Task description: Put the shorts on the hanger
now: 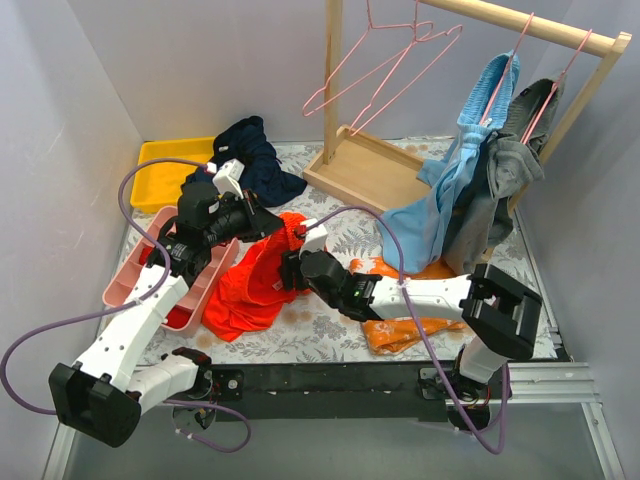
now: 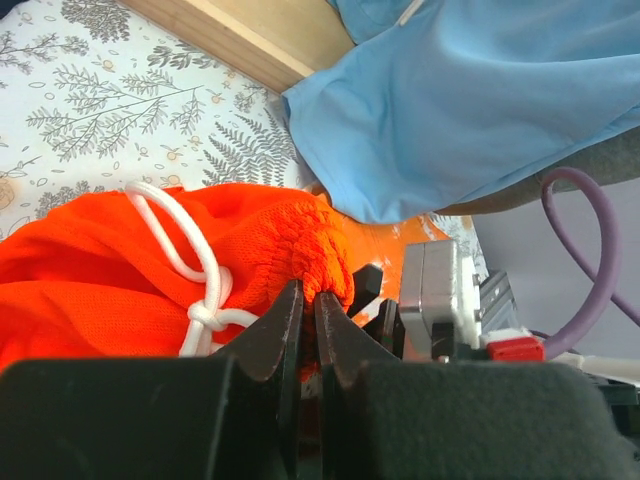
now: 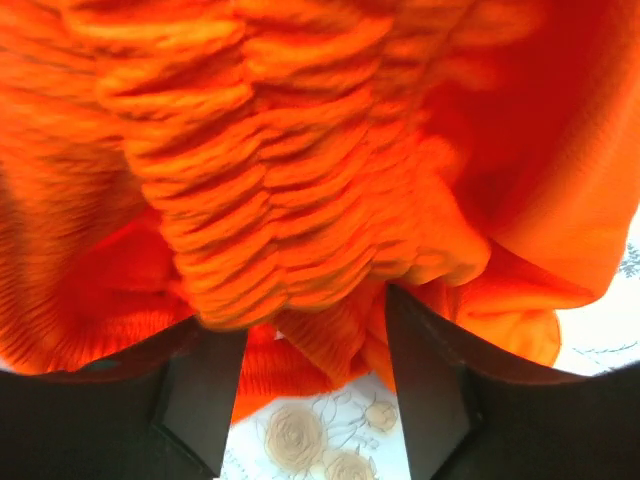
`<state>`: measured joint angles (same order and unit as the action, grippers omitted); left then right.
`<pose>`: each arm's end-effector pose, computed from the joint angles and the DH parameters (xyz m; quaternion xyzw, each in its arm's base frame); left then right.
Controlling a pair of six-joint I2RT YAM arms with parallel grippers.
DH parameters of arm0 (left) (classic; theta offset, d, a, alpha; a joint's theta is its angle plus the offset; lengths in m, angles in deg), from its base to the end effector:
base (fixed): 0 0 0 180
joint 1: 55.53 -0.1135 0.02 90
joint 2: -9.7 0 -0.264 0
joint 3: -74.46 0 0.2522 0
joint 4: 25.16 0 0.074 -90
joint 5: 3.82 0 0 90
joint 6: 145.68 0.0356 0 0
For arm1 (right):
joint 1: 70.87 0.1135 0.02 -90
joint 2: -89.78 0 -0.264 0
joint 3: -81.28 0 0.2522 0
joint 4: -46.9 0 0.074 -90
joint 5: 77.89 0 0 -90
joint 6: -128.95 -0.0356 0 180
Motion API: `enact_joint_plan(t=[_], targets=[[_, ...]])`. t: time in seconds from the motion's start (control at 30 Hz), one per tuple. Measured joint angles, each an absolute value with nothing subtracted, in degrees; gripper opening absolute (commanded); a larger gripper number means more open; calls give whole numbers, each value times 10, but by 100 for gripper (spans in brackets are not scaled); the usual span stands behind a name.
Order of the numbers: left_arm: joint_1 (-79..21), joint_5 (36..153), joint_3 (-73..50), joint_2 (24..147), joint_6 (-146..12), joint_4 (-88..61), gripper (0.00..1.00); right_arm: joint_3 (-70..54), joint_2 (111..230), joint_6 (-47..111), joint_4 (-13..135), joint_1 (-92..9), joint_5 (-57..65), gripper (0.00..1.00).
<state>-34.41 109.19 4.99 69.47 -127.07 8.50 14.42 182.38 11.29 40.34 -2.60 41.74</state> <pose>0.2126 -0.0970 0.3407 -0.2506 0.7900 -0.5014 0.2484 0.1490 0.3263 0.2332 -0.1345 0.7904 0.2765 0.5299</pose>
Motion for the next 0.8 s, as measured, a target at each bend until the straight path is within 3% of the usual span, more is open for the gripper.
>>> enact_joint_plan(t=[0.03,0.07,0.2,0.33,0.53,0.67,0.8], targets=[[-344,1090,49,695,-1271,87,0,144,1830,116,400,-26,425,6],[-344,1084,47,696,-1271,90,0,143,1833,119,401,-26,438,1],[-344,1058,28,703,-1264,112,0,143,1812,99,461,-25,510,1],[-344,1047,14,704,-1255,123,0,130,1709,104,596,-25,581,1],[-344,1080,-2,715,-1241,125,0,-25,1577,136,784,-25,658,1],[-332,1116,-8,735,-1233,120,0,-52,1555,144,850,-48,648,1],[-314,1127,-3,773,-1231,111,4,16,1590,138,877,-118,575,1]])
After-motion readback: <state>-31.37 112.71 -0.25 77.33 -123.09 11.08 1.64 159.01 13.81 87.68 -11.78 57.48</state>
